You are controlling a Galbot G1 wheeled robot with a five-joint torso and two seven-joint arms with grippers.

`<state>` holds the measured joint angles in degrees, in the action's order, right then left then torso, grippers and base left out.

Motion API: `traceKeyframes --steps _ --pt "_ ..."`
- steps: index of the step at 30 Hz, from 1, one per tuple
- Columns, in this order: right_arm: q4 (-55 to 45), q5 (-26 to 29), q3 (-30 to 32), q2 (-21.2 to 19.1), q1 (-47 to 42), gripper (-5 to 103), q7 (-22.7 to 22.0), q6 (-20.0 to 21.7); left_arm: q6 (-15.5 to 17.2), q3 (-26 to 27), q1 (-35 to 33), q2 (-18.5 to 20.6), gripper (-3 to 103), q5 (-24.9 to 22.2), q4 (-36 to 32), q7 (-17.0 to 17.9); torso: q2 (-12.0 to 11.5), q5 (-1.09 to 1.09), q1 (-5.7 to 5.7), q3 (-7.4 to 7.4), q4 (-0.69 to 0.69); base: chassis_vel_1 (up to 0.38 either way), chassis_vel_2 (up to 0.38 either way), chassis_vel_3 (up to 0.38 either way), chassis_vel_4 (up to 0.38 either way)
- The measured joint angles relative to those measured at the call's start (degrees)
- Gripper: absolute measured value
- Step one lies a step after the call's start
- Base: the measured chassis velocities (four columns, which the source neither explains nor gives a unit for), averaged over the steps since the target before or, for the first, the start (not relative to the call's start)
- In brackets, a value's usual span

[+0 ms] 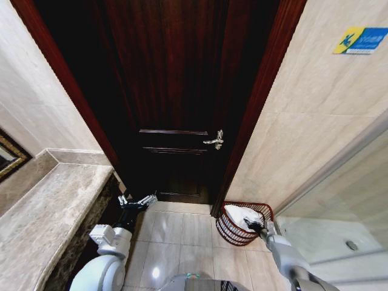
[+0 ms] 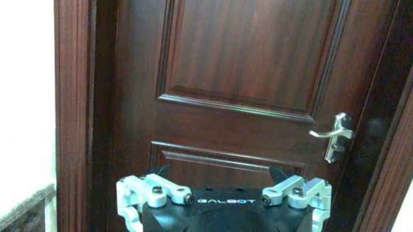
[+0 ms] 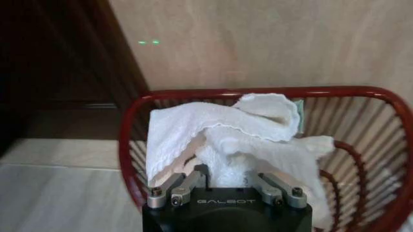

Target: Discard the used towel into the hamper.

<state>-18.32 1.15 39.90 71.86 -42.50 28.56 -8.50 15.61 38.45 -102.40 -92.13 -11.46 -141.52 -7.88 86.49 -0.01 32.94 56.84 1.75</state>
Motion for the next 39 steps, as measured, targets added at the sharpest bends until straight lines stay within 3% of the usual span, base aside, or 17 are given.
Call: traceKeyframes --steps 2,3,5,9,11,13,14,17,19,22,26,34,39 --pt "0.21 -0.07 0.0 0.15 0.13 24 -1.37 -0.25 0.0 0.0 0.0 0.0 100 0.0 0.0 0.0 0.0 0.02 0.0 0.0 0.0 0.0 0.0 0.0 0.0" --pt "0.65 -0.43 0.04 0.43 0.59 34 -3.84 -0.57 0.0 0.0 0.0 0.0 100 0.0 0.0 0.0 0.0 0.02 0.0 0.0 0.0 0.0 0.0 0.0 0.0" --pt "0.81 -0.68 0.15 0.6 0.95 34 -5.19 -0.66 0.0 0.0 0.0 0.0 100 0.0 0.0 0.0 0.0 0.01 0.0 0.0 0.01 0.0 0.0 0.0 0.0" --pt "0.59 -1.12 0.06 0.69 0.86 56 -5.67 -1.26 0.0 0.0 0.0 0.0 100 0.0 0.0 0.0 0.0 0.01 0.0 0.0 0.01 0.0 0.0 0.0 0.0" --pt "0.52 -1.13 0.06 0.69 0.73 56 -5.66 -1.52 0.0 0.0 0.0 0.0 100 0.0 0.0 0.0 0.0 0.01 0.0 0.0 0.01 0.0 0.0 0.0 0.0" --pt "0.17 -1.13 0.25 0.9 0.3 68 -5.99 -2.32 0.0 0.0 0.0 0.0 100 0.0 0.0 0.0 0.0 0.01 0.0 0.0 0.01 0.0 0.0 0.0 0.0" --pt "0.17 -1.13 0.25 0.9 0.3 68 -5.99 -2.32 0.0 0.0 0.0 0.0 100 0.0 0.0 0.0 0.0 0.01 0.0 0.0 0.01 0.0 0.0 0.0 0.0" --pt "-1.11 -0.87 0.93 1.75 -0.18 84 -8.74 -6.07 0.0 0.0 0.0 0.0 100 0.0 0.0 0.0 0.0 0.0 0.0 0.0 0.0 0.0 0.0 0.0 0.0" --pt "-1.2 -0.42 1.04 2.04 -0.15 84 -9.26 -7.56 0.0 0.0 0.0 0.0 100 0.0 0.0 0.0 0.0 0.01 0.0 0.0 0.0 0.0 0.0 0.0 0.0" --pt "-2.18 2.8 0.97 3.28 0.06 98 -8.79 -12.8 0.0 0.0 0.0 0.0 100 0.0 0.0 0.0 0.0 -0.01 0.0 0.0 0.02 0.0 0.0 0.0 0.0" --pt "-1.93 3.07 0.96 3.45 -0.03 100 -5.1 -13.67 0.0 0.0 0.0 0.0 100 0.0 0.0 0.0 0.0 0.01 0.0 0.0 0.02 0.0 0.0 0.0 0.0" --pt "-1.96 2.48 0.8 3.61 -1.19 100 -3.66 -14.39 0.0 0.0 0.0 0.0 100 0.0 0.0 0.0 0.0 0.02 0.0 0.0 0.01 0.0 0.0 0.0 0.0" --pt "-1.23 2.69 -1.0 1.04 -1.22 100 2.24 -4.29 0.0 0.0 0.0 0.0 100 0.0 0.0 0.0 0.0 0.01 0.0 0.0 0.0 0.0 0.0 0.0 0.0"
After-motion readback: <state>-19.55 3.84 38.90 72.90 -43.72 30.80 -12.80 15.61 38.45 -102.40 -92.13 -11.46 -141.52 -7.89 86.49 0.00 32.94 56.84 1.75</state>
